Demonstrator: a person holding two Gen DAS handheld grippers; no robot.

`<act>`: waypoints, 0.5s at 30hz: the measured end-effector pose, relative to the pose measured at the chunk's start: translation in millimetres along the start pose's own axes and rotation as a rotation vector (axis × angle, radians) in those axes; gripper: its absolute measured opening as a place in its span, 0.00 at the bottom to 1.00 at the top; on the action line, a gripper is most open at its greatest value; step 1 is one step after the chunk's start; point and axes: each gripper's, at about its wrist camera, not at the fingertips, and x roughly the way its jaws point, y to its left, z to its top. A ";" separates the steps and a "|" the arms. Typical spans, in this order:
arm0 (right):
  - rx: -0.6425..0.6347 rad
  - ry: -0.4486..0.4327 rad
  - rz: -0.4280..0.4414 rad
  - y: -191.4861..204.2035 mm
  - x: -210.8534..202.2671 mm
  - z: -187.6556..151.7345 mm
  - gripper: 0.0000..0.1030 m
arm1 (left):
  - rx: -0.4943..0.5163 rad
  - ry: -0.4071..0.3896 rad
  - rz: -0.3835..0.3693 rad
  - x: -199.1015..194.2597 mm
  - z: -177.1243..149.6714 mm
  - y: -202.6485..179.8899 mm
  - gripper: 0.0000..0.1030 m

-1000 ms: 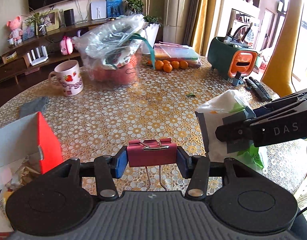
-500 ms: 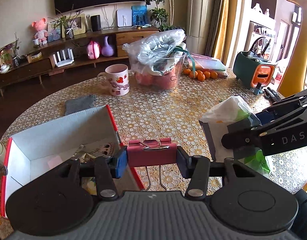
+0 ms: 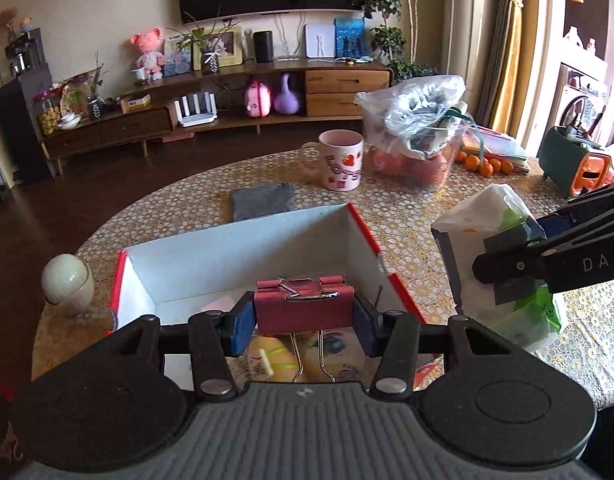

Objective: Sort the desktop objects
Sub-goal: 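Lift the binder clip and tissue pack and carry both over the shoebox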

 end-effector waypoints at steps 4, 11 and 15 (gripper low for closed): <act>-0.013 -0.005 0.008 15.9 16.7 12.9 0.46 | -0.014 0.003 0.048 6.0 -1.8 26.2 0.48; -0.028 -0.004 0.036 43.6 51.6 28.9 0.46 | -0.015 0.030 0.102 33.4 -6.9 53.1 0.48; -0.066 0.007 0.034 62.3 70.7 31.2 0.46 | -0.005 0.056 0.114 53.0 -11.5 61.9 0.48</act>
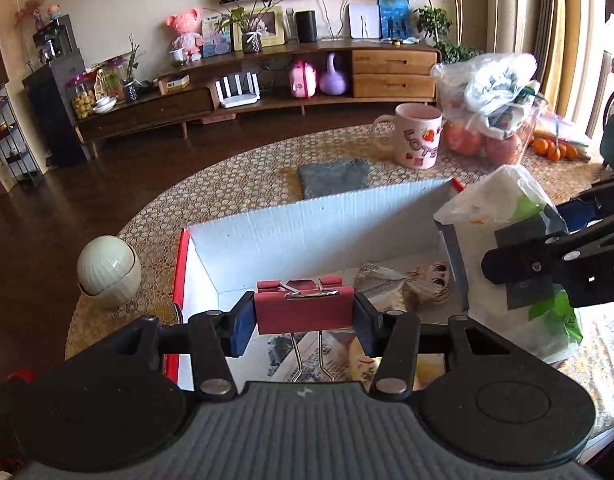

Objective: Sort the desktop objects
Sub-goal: 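Lift the binder clip and tissue pack and carry both over the shoebox, then lower both items into the shoebox and open both tools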

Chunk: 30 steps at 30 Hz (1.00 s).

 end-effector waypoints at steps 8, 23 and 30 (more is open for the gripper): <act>-0.011 0.022 0.002 10.2 36.4 -2.7 0.47 | 0.033 0.054 0.010 32.8 -8.8 2.5 0.48; -0.044 0.098 -0.020 13.9 67.6 -27.4 0.48 | 0.050 0.192 0.024 71.4 -14.2 6.2 0.48; -0.063 0.084 -0.024 15.9 68.4 -30.4 0.53 | 0.065 0.239 0.034 80.9 -17.5 5.5 0.50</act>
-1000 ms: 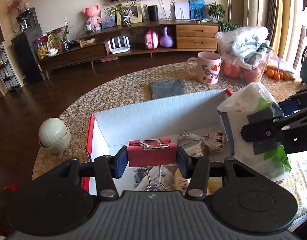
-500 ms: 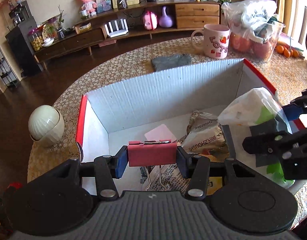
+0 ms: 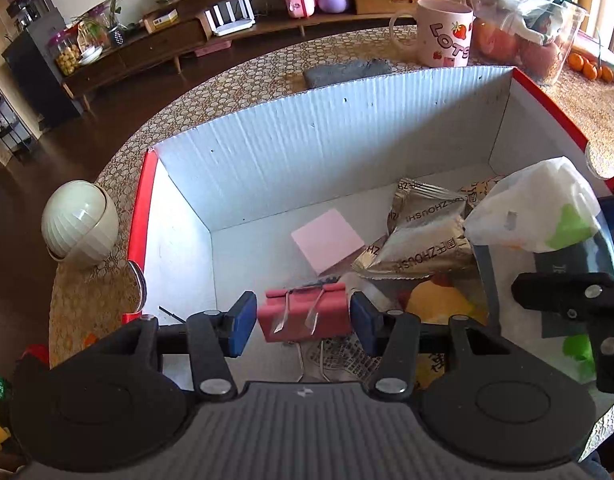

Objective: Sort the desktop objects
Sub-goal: 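Lower both items into the shoebox and open both tools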

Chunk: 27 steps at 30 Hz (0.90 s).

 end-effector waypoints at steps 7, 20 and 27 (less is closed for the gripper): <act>0.004 -0.024 0.009 -1.5 -8.5 -2.2 0.67 | 0.006 -0.006 -0.002 -3.8 2.5 -1.3 0.69; 0.007 -0.079 0.080 -7.2 -46.0 -9.9 0.84 | 0.033 -0.044 0.031 -39.3 1.3 0.7 0.78; 0.001 -0.125 0.119 -10.4 -69.2 -15.4 0.91 | -0.017 -0.084 0.019 -62.0 -3.3 9.6 0.84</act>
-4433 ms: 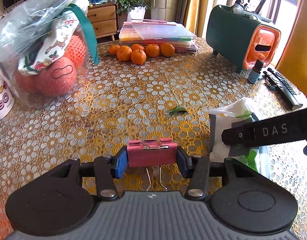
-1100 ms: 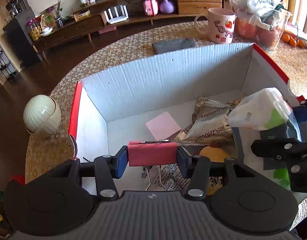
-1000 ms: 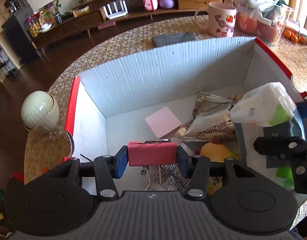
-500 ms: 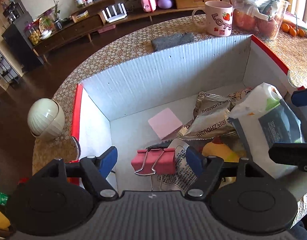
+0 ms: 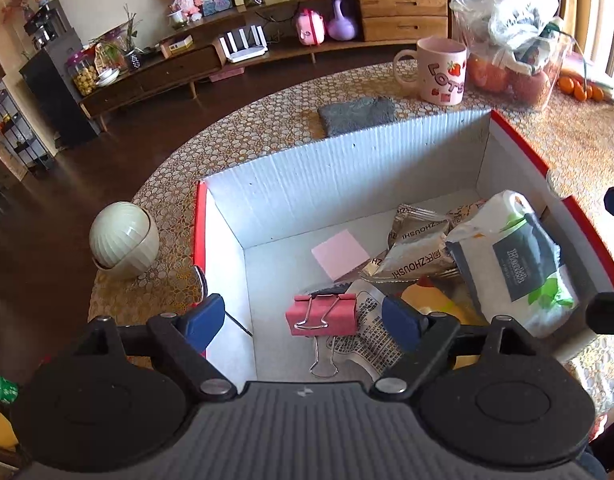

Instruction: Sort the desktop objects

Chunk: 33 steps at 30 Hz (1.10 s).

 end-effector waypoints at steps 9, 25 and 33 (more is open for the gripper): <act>-0.014 -0.052 0.018 -0.6 -26.7 -2.5 0.95 | -0.151 -0.077 -0.094 -32.4 -12.7 6.7 1.00; -0.046 -0.075 0.024 10.2 -56.4 -22.7 0.96 | -0.232 -0.237 -0.119 -99.1 -49.5 -14.5 1.00; -0.041 -0.090 0.012 10.9 -72.0 -38.8 0.96 | -0.255 -0.253 -0.104 -108.6 -70.3 -25.0 1.00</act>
